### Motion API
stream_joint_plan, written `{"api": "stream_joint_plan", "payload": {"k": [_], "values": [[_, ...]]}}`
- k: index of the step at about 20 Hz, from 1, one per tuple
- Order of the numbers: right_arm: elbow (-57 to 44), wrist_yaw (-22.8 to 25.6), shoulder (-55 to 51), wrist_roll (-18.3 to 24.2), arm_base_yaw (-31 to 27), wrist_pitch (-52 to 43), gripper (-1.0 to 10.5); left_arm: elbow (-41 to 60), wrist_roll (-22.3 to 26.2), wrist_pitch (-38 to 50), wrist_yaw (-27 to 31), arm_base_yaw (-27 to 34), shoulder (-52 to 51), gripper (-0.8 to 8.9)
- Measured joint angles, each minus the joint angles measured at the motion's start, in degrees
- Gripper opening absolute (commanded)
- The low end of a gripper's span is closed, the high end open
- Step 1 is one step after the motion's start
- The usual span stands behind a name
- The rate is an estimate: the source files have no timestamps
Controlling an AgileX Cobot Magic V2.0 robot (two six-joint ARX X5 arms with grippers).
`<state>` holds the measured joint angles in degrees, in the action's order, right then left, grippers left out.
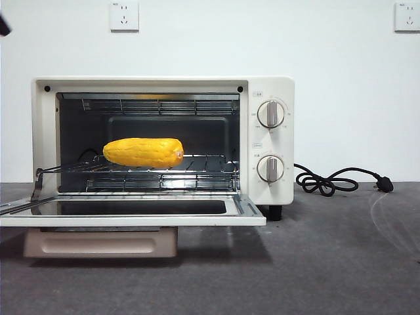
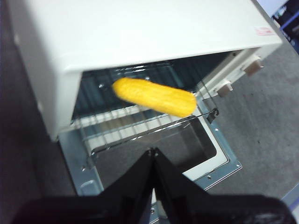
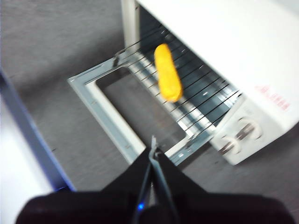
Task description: Take the corn from the table,put the corn in the oven
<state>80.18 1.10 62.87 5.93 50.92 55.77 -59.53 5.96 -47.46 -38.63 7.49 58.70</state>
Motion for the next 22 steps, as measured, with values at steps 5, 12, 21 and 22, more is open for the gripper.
{"api": "stream_joint_plan", "payload": {"k": [5, 12, 21, 22], "values": [[0.00, -12.81, 0.48, 2.34, -8.52, 2.60, -0.1, 4.83, 1.55, -2.08, -3.13, 5.40, 0.02, -0.08], [0.00, -23.89, 1.18, 6.16, -16.52, 6.16, -0.1, 13.51, 2.62, -0.70, -3.06, 8.63, 2.67, -0.08], [0.00, -26.47, 2.54, 8.94, -20.31, 8.96, -0.1, 14.86, 1.05, 7.67, 3.26, 8.63, 19.54, -0.08], [0.00, -26.47, 2.54, 8.94, -20.31, 8.96, -0.1, 14.86, 0.09, 9.03, 4.04, 8.63, 20.87, -0.08]]}}
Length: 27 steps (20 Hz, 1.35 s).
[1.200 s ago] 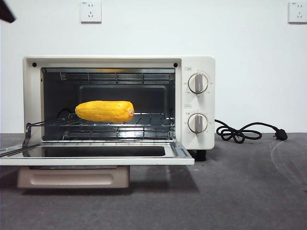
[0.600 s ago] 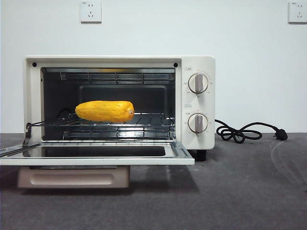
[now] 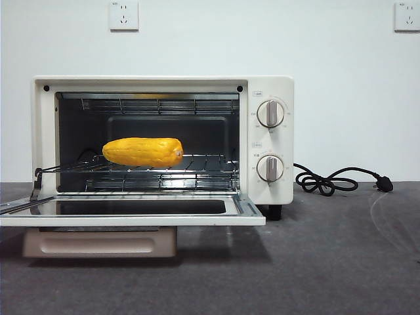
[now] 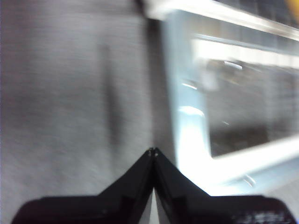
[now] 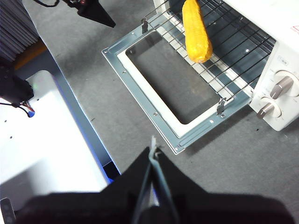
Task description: Take the corn from the table,put the corn in the oven
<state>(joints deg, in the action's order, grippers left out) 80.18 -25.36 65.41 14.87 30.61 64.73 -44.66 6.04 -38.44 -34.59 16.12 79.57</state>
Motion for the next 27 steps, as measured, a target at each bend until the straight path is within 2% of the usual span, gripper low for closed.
{"api": "stream_joint_plan", "payload": {"k": [3, 7, 12, 15, 17, 20, 23, 27], "values": [[0.00, 0.00, 0.00, 0.00, 0.00, -0.11, -0.1, 0.00, -1.64, 2.78, 1.53, -0.96, 2.23, -0.08], [0.00, -0.02, 0.00, 0.02, 0.00, -0.42, -0.1, 0.00, -2.58, 3.87, 7.65, -4.22, 5.25, -0.08], [0.00, 0.00, 0.00, 0.13, 0.00, -0.48, -0.1, 0.00, -2.64, 4.24, 7.89, -8.24, 8.98, -0.08], [0.00, 0.00, 0.00, 0.15, 0.00, -0.57, -0.1, 0.00, -2.12, 2.62, 7.45, -8.48, 9.25, -0.08], [0.00, 0.00, 0.00, 0.15, 0.00, -1.40, -0.1, 0.00, -1.81, 1.09, 5.33, -8.46, 9.27, -0.08], [0.00, 0.00, 0.00, 0.15, 0.00, -1.38, -0.1, 0.00, -0.66, 0.59, -1.03, -7.91, 9.44, -0.08], [0.00, 0.00, 0.00, 0.15, 0.00, -1.38, -0.1, 0.02, -0.20, 0.15, -2.69, -7.48, 9.49, -0.08], [0.00, 0.00, 0.00, 0.15, 0.00, -1.38, -0.1, -1.73, -0.02, -3.06, -8.20, -5.44, 9.57, -0.08]]}}
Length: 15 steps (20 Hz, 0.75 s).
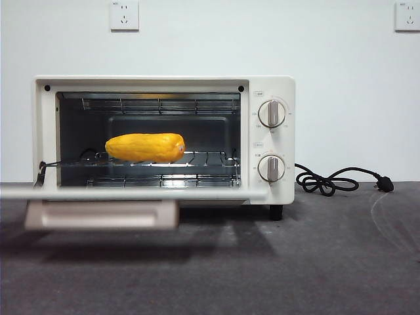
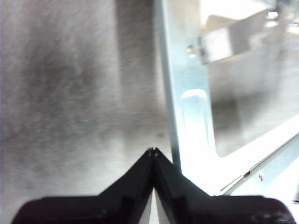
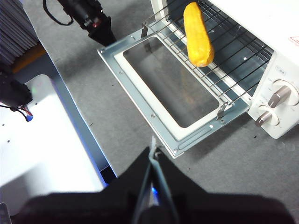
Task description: Take the corn from the table,put the corn in the oven
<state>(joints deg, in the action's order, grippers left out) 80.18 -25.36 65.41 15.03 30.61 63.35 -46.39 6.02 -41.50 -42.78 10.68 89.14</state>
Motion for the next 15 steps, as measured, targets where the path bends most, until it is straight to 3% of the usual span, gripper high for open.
{"api": "stream_joint_plan", "payload": {"k": [8, 12, 15], "values": [[0.00, 0.00, 0.00, 0.02, 0.00, 0.00, -0.1, -11.21, -0.11, -1.38, -6.43, 1.05, 0.00, -0.08], [0.00, 0.00, 0.00, 0.02, 0.00, 0.00, -0.1, -16.72, -4.83, 5.68, -7.39, 0.87, -0.02, -0.08], [0.00, 0.81, 0.00, 0.04, 0.00, 0.00, -0.1, -18.88, -8.26, 4.92, -7.96, 0.33, -0.13, -0.08]]}}
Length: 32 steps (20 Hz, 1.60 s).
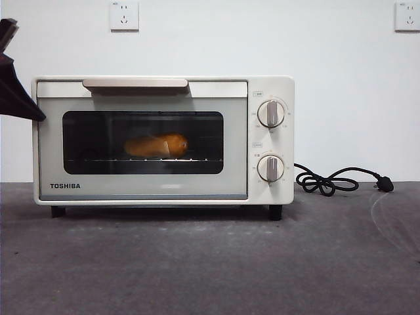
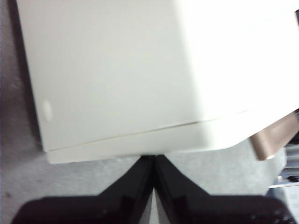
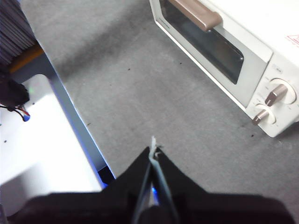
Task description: Take the corn from the table,put the corn in the oven
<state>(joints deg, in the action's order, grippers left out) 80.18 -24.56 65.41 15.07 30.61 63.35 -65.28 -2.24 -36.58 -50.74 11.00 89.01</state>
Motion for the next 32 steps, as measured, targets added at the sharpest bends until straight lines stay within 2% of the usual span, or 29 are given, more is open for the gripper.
{"api": "stream_joint_plan", "payload": {"k": [4, 9, 14, 19, 28, 32], "values": [[0.00, 1.11, 0.20, 0.00, 0.00, -0.02, -0.1, -0.13, 0.63, -6.29, 0.15, -1.09, -0.94, -0.08], [0.00, 1.16, 1.84, 0.02, 0.00, -0.48, -0.1, -0.13, 7.30, -16.46, 0.22, -3.28, -4.31, -0.08], [0.00, 1.18, 4.11, 0.00, 0.00, -2.47, -0.1, -0.13, 9.81, -18.38, 4.17, -4.79, -12.63, -0.08], [0.00, 3.63, 6.71, -0.02, 0.00, -5.40, -0.1, -0.13, 7.93, -16.85, 10.25, -5.51, -25.94, -0.08], [-0.07, 14.03, 8.00, -2.60, 0.00, -13.33, -0.1, -0.13, 0.28, -14.51, 25.27, -5.68, -49.44, -0.08], [-0.07, 15.17, 8.00, -3.82, -0.33, -15.65, -0.1, -0.26, -2.40, -15.04, 29.75, -5.70, -57.88, -0.08]]}}
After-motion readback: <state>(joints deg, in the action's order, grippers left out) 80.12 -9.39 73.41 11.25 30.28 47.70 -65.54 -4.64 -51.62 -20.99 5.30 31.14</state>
